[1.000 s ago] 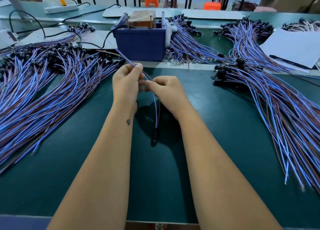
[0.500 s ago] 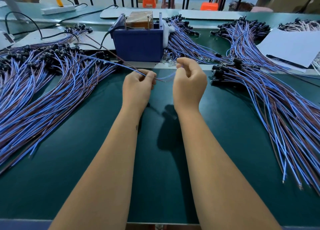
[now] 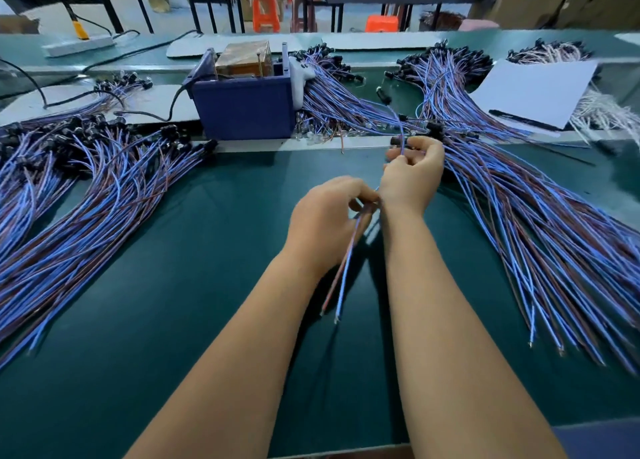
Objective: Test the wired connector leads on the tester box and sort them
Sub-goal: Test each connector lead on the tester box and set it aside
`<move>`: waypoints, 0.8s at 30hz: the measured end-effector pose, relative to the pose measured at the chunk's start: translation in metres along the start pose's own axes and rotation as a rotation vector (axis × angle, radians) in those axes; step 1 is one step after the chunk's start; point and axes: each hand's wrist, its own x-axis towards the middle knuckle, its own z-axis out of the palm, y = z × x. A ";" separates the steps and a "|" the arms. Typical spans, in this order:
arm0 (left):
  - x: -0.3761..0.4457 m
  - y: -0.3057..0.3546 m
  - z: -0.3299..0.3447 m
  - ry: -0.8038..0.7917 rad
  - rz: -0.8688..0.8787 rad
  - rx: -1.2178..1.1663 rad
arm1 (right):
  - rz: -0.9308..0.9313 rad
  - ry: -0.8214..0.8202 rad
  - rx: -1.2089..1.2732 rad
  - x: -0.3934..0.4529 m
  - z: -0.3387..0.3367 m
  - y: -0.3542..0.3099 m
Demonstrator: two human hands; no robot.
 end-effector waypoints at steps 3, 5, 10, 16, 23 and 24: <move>-0.001 0.016 0.019 -0.080 0.033 -0.004 | -0.066 -0.061 -0.142 0.021 -0.021 -0.003; -0.003 0.029 0.030 -0.144 0.059 0.005 | -0.149 -0.128 -0.255 0.037 -0.037 -0.008; -0.012 0.056 0.052 -0.295 0.265 -0.031 | -0.279 -0.147 -0.639 0.072 -0.076 -0.022; -0.013 0.063 0.060 -0.321 0.288 0.005 | -0.327 -0.144 -0.891 0.070 -0.077 -0.030; 0.004 0.036 0.037 -0.115 -0.113 -0.041 | -0.345 -0.290 -0.534 0.016 -0.023 -0.026; 0.007 0.029 0.031 -0.066 -0.206 -0.029 | -0.314 -0.311 -0.471 0.006 -0.013 -0.025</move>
